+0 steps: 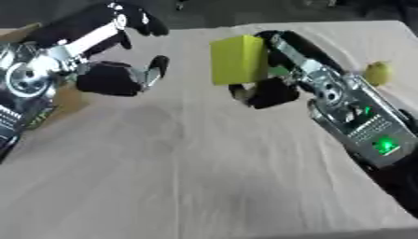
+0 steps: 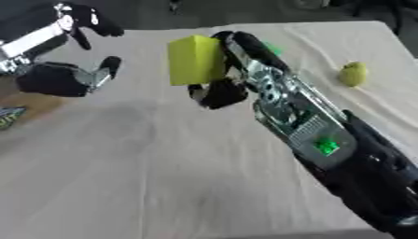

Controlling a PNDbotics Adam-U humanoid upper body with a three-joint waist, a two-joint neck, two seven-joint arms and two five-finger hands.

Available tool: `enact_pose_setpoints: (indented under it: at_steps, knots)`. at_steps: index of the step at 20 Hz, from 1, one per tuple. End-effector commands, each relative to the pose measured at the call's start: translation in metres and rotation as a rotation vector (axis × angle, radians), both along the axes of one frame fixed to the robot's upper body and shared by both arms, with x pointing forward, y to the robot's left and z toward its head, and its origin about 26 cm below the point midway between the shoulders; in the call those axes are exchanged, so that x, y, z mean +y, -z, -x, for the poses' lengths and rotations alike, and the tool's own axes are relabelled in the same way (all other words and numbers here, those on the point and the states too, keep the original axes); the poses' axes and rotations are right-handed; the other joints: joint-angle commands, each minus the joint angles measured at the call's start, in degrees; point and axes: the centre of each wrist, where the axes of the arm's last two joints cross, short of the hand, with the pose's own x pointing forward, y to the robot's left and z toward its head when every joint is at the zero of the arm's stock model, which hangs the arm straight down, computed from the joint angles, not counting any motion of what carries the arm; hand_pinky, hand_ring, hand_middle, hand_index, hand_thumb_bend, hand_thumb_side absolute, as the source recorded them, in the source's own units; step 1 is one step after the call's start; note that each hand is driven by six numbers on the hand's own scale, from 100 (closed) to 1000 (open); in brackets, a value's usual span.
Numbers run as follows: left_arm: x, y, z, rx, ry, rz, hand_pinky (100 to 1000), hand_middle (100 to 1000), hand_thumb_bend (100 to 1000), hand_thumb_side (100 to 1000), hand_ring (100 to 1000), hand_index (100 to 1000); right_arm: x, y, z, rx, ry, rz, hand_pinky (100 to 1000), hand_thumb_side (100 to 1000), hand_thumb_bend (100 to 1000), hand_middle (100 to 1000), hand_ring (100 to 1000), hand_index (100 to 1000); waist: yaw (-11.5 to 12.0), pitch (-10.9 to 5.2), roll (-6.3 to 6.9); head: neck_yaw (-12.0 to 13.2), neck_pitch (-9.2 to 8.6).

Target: Pick up the objects with one hand, pass them to the other hand, and then place them into the box on the other side of the table.

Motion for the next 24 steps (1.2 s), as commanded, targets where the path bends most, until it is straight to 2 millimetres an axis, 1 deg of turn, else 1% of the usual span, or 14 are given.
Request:
enact_pose_setpoints:
  at_steps: [1,3,5,7,8,9,10,12,14,15,17,19,23,24]
  knots:
    - [0.006,-0.014,0.004,-0.048,-0.029,0.04,616,736,100,508,809,818,0.0,-0.008,0.001,-0.017,-0.004,-0.002,825,100,100,532,610,587,0.0,-1.27,-0.04,-0.1,0.38]
    - [0.009,-0.014,0.002,-0.036,-0.05,0.084,605,735,100,635,816,819,0.001,-0.009,0.001,-0.021,-0.007,-0.001,828,100,100,533,612,588,0.0,-1.24,-0.06,-0.1,0.52]
    - [0.012,-0.009,-0.003,0.003,-0.047,0.098,626,741,101,670,825,831,0.001,-0.01,0.002,-0.024,-0.009,0.002,828,100,100,533,612,588,-0.1,-1.22,-0.08,-0.1,0.51]
    - [0.017,-0.006,-0.009,0.045,-0.037,0.091,634,745,218,624,830,835,0.001,-0.01,0.002,-0.023,-0.01,0.005,828,100,100,533,612,588,-0.1,-1.23,-0.1,-0.1,0.37]
    - [0.021,-0.004,-0.013,0.07,-0.034,0.084,643,748,250,638,834,838,0.0,-0.01,0.001,-0.022,-0.008,0.006,828,100,100,533,612,588,-0.2,-1.22,-0.1,-0.1,0.28]
    - [0.023,-0.001,-0.017,0.096,-0.027,0.076,663,750,338,723,839,839,0.001,-0.011,0.001,-0.023,-0.008,0.008,828,100,100,533,612,588,-0.2,-1.21,-0.09,-0.1,0.24]
    - [0.024,0.003,-0.021,0.123,-0.017,0.066,662,749,341,727,839,839,0.001,-0.011,0.001,-0.024,-0.011,0.009,828,100,100,534,613,588,-0.2,-1.21,-0.1,-0.1,0.25]
    - [0.029,0.006,-0.027,0.165,0.002,0.066,650,743,332,824,841,835,0.001,-0.012,0.002,-0.026,-0.015,0.011,829,100,100,534,613,589,-0.2,-1.2,-0.15,-0.1,0.19]
    - [0.038,0.007,-0.034,0.201,0.006,0.082,641,742,290,859,842,834,0.001,-0.012,0.003,-0.025,-0.015,0.014,829,100,100,534,613,589,-0.1,-1.19,-0.24,-0.3,0.12]
    - [0.043,0.005,-0.037,0.216,0.004,0.093,632,740,214,876,839,829,0.0,-0.011,0.003,-0.024,-0.014,0.016,829,100,100,534,613,589,-0.1,-1.19,-0.27,-0.3,0.09]
    - [0.054,0.0,-0.042,0.229,-0.014,0.121,623,738,153,863,837,828,0.0,-0.011,0.002,-0.024,-0.011,0.018,829,100,100,535,613,589,0.0,-1.18,-0.31,-0.5,0.01]
    - [0.057,-0.004,-0.041,0.221,-0.016,0.135,629,740,100,778,835,828,0.0,-0.011,0.002,-0.028,-0.009,0.017,828,100,100,534,613,588,0.0,-1.17,-0.33,-0.5,0.09]
    - [0.045,-0.013,-0.032,0.141,-0.006,0.11,642,735,116,628,821,822,0.004,-0.012,0.003,-0.031,-0.019,0.016,828,100,100,534,613,588,0.0,-1.19,-0.42,-0.4,0.19]
    - [0.04,-0.016,-0.029,0.115,-0.004,0.11,634,728,132,640,817,819,0.005,-0.013,0.003,-0.032,-0.023,0.015,828,100,100,534,613,589,0.1,-1.21,-0.45,-0.4,0.2]
